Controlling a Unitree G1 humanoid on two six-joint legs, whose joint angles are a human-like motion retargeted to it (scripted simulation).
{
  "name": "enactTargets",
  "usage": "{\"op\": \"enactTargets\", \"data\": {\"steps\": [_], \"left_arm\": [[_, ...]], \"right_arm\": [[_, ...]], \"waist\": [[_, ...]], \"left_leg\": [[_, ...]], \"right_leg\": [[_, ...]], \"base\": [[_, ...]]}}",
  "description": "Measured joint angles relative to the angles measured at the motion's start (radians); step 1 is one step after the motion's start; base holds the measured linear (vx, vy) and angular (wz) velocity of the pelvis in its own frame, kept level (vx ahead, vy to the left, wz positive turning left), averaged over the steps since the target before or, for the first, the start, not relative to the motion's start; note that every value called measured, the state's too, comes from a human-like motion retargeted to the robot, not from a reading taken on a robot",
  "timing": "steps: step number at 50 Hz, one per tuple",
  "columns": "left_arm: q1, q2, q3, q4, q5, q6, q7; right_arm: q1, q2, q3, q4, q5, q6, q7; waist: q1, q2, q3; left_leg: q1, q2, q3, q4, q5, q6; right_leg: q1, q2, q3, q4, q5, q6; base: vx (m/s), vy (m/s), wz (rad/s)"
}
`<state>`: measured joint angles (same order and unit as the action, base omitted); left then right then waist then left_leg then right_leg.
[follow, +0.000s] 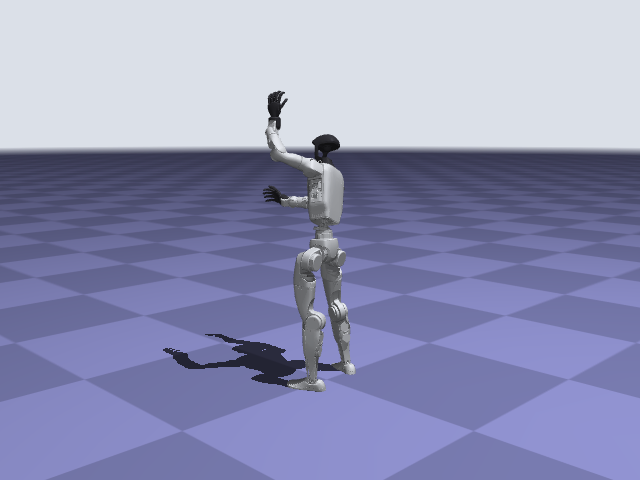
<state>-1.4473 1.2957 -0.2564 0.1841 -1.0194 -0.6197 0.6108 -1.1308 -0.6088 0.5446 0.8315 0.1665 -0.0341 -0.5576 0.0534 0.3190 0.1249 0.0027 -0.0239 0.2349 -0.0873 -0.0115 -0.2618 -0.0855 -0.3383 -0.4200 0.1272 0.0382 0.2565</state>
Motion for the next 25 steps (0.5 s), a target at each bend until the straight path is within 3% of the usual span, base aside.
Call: {"op": "enactTargets", "data": {"steps": [2, 5, 10, 13, 15, 19, 25], "left_arm": [[-0.250, -0.171, -0.291, 0.006, 0.104, 0.062, 0.003], [-0.314, -0.422, -0.468, 0.048, 0.203, 0.170, -0.077], [-0.119, -0.902, -0.577, 0.397, 0.263, 0.385, -0.253], [0.048, -1.098, -0.556, 0.633, 0.327, 0.437, -0.295], [0.128, -1.146, -0.524, 0.680, 0.353, 0.418, -0.273], [0.195, -1.091, -0.485, 0.574, 0.382, 0.367, -0.242], [0.154, -1.009, -0.421, 0.485, 0.465, 0.364, -0.222]], "right_arm": [[-0.014, 0.017, -0.032, -0.017, -0.011, 0.004, 0.012], [-0.074, 0.055, -0.033, -0.032, -0.020, 0.005, 0.017], [-0.196, 0.098, 0.011, -0.048, -0.070, -0.004, 0.000], [-0.221, 0.130, 0.054, -0.077, -0.126, -0.010, -0.003], [-0.239, 0.129, 0.087, -0.095, -0.152, -0.013, 0.011], [-0.218, 0.125, 0.088, -0.094, -0.177, -0.011, 0.019], [-0.122, 0.101, 0.034, -0.095, -0.262, 0.014, -0.037]], "waist": [[-0.027, -0.034, 0.028], [-0.098, -0.062, 0.091], [-0.201, -0.109, 0.204], [-0.247, -0.139, 0.169], [-0.276, -0.154, 0.178], [-0.280, -0.178, 0.173], [-0.196, -0.215, 0.100]], "left_leg": [[-0.014, -0.004, 0.015, 0.000, 0.007, 0.000], [-0.036, 0.001, 0.035, 0.000, 0.017, 0.000], [-0.076, 0.015, 0.075, 0.000, 0.033, 0.000], [-0.184, 0.010, 0.100, 0.000, 0.055, 0.000], [-0.221, 0.005, 0.110, 0.000, 0.067, 0.000], [-0.250, 0.002, 0.125, 0.000, 0.078, 0.000], [-0.232, 0.020, 0.124, 0.000, 0.063, 0.000]], "right_leg": [[-0.016, 0.003, 0.015, -0.021, 0.020, 0.005], [-0.039, 0.017, 0.035, -0.050, 0.047, 0.005], [-0.084, 0.051, 0.067, -0.101, 0.098, 0.005], [-0.189, 0.062, 0.084, -0.139, 0.146, 0.005], [-0.224, 0.065, 0.088, -0.153, 0.167, 0.005], [-0.253, 0.071, 0.095, -0.167, 0.188, 0.005], [-0.241, 0.085, 0.095, -0.158, 0.169, 0.005]], "base": [[-0.16, 0.01, -0.42], [-0.18, -0.02, -0.42], [-0.18, -0.02, -0.44], [-0.17, 0.02, -0.26], [-0.15, 0.02, -0.13], [-0.06, 0.01, -0.08], [0.06, -0.03, -0.02]]}}
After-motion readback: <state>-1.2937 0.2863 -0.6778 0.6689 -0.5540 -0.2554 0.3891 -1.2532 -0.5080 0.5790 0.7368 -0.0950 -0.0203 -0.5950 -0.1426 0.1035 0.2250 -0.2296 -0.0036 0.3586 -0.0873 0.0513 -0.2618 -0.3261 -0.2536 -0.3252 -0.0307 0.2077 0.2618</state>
